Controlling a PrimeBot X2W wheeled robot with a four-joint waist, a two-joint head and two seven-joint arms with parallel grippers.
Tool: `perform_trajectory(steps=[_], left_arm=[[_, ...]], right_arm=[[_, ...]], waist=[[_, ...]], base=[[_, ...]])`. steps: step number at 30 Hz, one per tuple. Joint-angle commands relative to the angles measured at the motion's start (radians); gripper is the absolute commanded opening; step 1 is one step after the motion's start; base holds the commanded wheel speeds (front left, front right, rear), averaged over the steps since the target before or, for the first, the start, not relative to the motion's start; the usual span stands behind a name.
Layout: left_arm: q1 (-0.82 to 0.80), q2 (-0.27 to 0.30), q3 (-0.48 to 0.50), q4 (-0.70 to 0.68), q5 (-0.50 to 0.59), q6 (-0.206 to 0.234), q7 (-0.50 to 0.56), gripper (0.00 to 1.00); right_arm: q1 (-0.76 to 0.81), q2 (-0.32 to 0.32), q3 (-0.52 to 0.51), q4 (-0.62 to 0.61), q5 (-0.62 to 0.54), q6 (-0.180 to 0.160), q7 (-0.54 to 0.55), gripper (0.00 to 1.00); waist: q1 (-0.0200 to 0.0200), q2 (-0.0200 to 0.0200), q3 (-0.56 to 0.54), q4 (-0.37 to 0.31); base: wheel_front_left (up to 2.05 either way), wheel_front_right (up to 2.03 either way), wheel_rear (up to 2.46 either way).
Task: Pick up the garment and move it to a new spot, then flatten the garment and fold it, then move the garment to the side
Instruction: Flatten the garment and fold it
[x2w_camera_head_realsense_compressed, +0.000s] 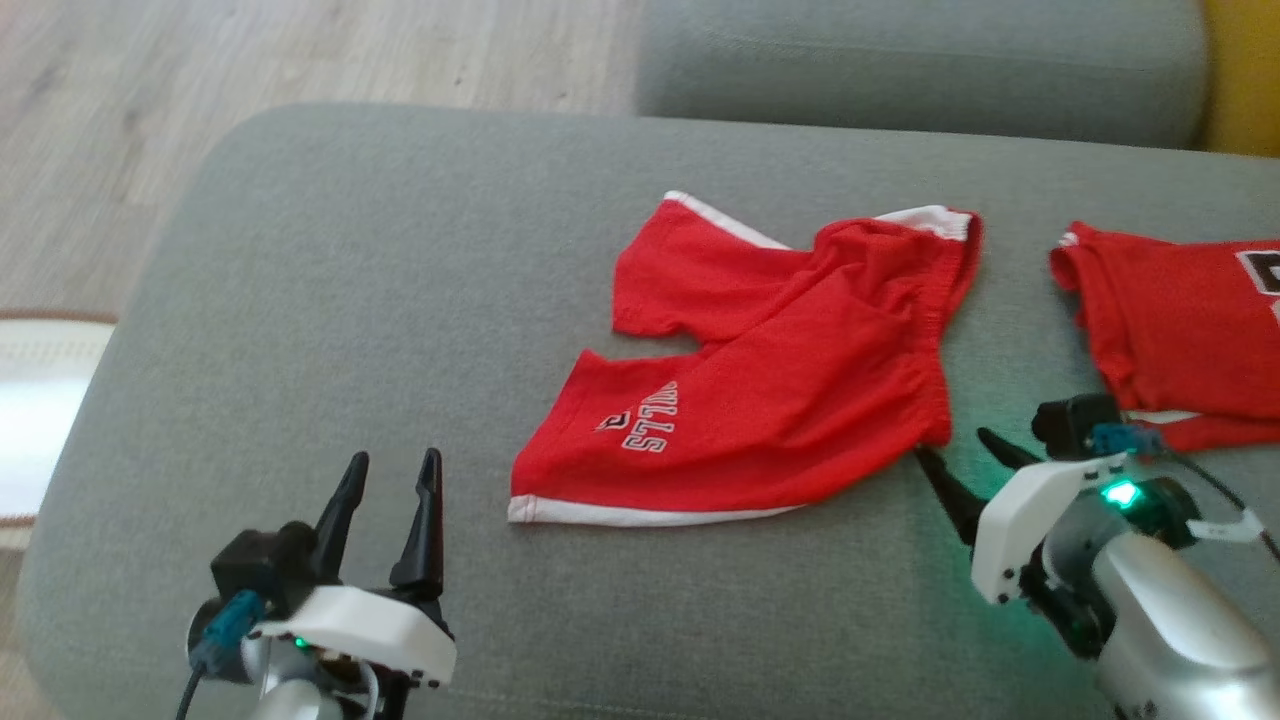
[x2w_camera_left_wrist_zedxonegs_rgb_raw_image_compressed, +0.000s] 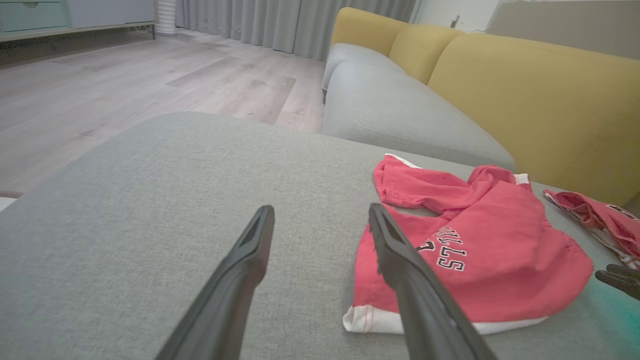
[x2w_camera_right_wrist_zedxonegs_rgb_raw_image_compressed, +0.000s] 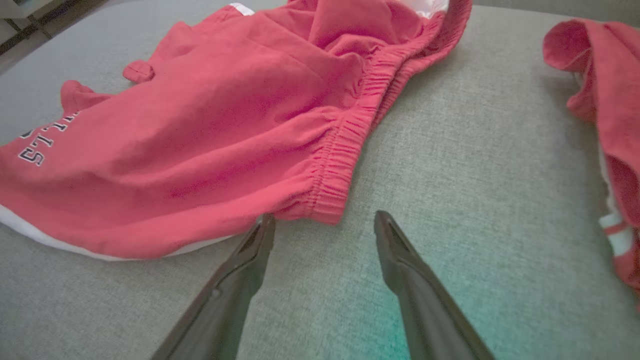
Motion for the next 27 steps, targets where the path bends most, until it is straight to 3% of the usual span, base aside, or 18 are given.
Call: perform_trajectory(steps=[1, 11, 12, 13, 16, 23, 27], left_arm=[[-0.064, 0.017, 0.036, -0.027, 0.011, -0.002, -0.012, 1.0], [-0.084, 0.016, 0.031, -0.018, 0.01, -0.006, -0.012, 1.0], [-0.085, 0.017, 0.032, -0.017, 0.009, -0.005, -0.012, 1.0], [-0.085, 0.018, 0.033, -0.016, 0.009, -0.004, -0.012, 1.0], [-0.082, 0.02, 0.033, -0.012, 0.008, 0.0, -0.012, 1.0], [-0.081, 0.021, 0.031, -0.005, 0.001, 0.001, -0.012, 1.0], [-0.076, 0.02, 0.029, -0.002, -0.002, 0.005, -0.012, 1.0]], right_arm=[[-0.04, -0.015, 0.015, -0.011, 0.007, -0.001, -0.005, 1.0], [-0.113, -0.009, 0.09, 0.083, 0.052, -0.001, -0.063, 0.99], [-0.118, -0.009, 0.098, 0.084, 0.055, -0.001, -0.078, 0.83], [-0.123, -0.01, 0.105, 0.083, 0.058, -0.001, -0.094, 0.57], [-0.134, -0.011, 0.125, 0.081, 0.066, -0.001, -0.138, 0.0], [-0.161, -0.036, 0.165, 0.059, 0.089, -0.001, -0.193, 0.0], [-0.166, -0.083, 0.217, 0.014, 0.13, -0.001, -0.115, 0.0]], waist=[[0.0001, 0.0, 0.015, 0.015], [0.0001, 0.0, 0.051, 0.042], [0.0001, 0.0, 0.052, 0.042], [0.0001, 0.0, 0.053, 0.041], [0.0001, 0.0, 0.05, 0.034], [0.0001, 0.0, 0.039, 0.008], [0.0001, 0.0, 0.029, -0.006]], base=[[0.0, 0.0, 0.0], [0.0, 0.0, 0.0], [0.0, 0.0, 0.0], [0.0, 0.0, 0.0], [0.0, 0.0, 0.0], [0.0, 0.0, 0.0], [0.0, 0.0, 0.0]])
